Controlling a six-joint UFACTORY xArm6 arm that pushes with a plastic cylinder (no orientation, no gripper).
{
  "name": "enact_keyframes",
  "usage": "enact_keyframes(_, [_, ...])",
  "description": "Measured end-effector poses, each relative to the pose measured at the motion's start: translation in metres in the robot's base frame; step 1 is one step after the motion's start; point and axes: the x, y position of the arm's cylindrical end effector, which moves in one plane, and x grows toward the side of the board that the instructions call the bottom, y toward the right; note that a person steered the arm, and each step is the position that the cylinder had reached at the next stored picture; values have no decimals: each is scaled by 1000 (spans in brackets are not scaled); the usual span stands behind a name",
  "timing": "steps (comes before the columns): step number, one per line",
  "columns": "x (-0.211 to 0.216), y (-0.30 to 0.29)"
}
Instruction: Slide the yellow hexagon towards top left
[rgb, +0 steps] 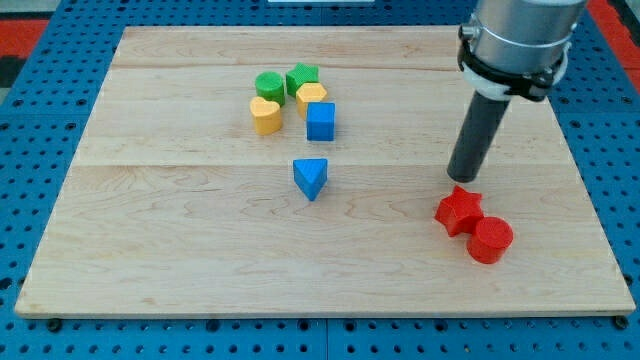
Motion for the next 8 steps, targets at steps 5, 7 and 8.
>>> enact_keyframes(5, [-91, -57])
enact_keyframes(7, [-90, -82])
enact_keyframes(8, [-94, -120])
